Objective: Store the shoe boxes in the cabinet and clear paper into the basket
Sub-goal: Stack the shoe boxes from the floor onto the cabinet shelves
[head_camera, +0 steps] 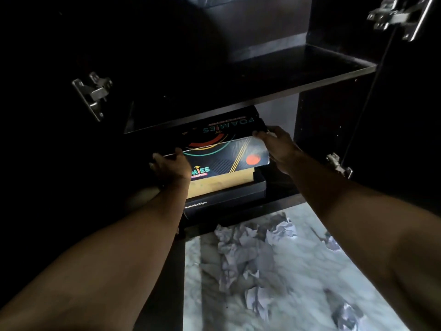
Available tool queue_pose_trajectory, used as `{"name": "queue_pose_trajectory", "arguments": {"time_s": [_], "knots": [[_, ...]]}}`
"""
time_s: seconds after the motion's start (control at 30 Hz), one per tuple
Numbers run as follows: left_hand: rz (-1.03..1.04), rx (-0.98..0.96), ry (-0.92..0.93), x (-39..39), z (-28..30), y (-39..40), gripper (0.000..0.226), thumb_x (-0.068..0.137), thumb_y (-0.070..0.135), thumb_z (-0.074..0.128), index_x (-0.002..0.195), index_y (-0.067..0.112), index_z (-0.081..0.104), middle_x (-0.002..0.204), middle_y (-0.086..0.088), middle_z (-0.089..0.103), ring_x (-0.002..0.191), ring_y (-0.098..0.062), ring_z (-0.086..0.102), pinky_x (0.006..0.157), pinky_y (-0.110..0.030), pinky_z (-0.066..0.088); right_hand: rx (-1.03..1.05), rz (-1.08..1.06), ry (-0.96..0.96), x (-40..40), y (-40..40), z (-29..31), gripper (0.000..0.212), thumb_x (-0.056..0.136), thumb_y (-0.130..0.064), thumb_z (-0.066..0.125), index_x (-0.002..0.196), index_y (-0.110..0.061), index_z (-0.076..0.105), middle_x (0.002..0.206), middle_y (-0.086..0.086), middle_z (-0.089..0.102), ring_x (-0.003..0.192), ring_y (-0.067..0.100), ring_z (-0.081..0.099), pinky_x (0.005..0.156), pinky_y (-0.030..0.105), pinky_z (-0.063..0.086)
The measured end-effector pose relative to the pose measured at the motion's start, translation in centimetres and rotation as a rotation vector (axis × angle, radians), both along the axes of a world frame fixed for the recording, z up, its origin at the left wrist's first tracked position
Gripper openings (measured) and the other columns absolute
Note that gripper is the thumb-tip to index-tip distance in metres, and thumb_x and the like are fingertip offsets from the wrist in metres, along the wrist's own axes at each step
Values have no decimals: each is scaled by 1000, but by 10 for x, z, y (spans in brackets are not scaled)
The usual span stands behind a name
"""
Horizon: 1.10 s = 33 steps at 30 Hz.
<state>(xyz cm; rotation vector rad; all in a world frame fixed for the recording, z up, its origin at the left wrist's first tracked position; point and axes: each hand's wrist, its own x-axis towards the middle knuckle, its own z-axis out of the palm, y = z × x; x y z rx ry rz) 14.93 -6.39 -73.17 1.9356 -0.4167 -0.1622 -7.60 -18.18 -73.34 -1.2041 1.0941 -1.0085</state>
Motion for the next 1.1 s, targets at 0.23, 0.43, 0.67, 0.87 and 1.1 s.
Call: {"name": "queue_pose_trajectory", "arguments": {"time_s": [0.23, 0.43, 0.67, 0.87, 1.1], "knots": [[19, 162, -207, 5, -13, -7, 57, 103, 44, 49, 140, 0, 52, 153, -31, 39, 140, -48, 38, 115, -49, 32, -55, 4, 82, 31, 7, -9, 47, 102, -32, 65, 144, -14, 57, 133, 8, 65, 105, 18, 65, 89, 31, 54], [-48, 188, -534, -1, -5, 0, 35, 95, 37, 59, 123, 21, 69, 146, -19, 45, 134, -41, 41, 109, -47, 37, -56, 47, 168, 33, 6, -5, 52, 102, -36, 63, 147, -11, 53, 126, 0, 59, 102, 16, 60, 93, 30, 51], [-259, -17, -660, -38, 10, 3, 33, 80, 32, 56, 106, 21, 72, 118, -13, 60, 114, -37, 54, 94, -41, 42, 1, -27, 184, 12, 23, 9, 56, 99, -30, 67, 148, -10, 49, 147, 15, 55, 125, 29, 60, 103, 30, 49], [-591, -123, -626, -96, 2, 10, 21, 87, 16, 68, 107, 11, 68, 109, -13, 63, 105, -34, 59, 88, -32, 42, -65, -38, 398, -53, 77, 25, 42, 101, -21, 63, 139, -2, 57, 128, 16, 67, 110, 20, 67, 90, 23, 49], [-1002, -239, -372, -235, -6, 24, 16, 85, 15, 66, 101, 14, 69, 103, -7, 67, 91, -23, 65, 84, -42, 56, -38, -176, 603, -180, 166, 37, 15, 93, -25, 66, 102, -24, 78, 106, 2, 79, 100, 14, 71, 78, 21, 52]]}}
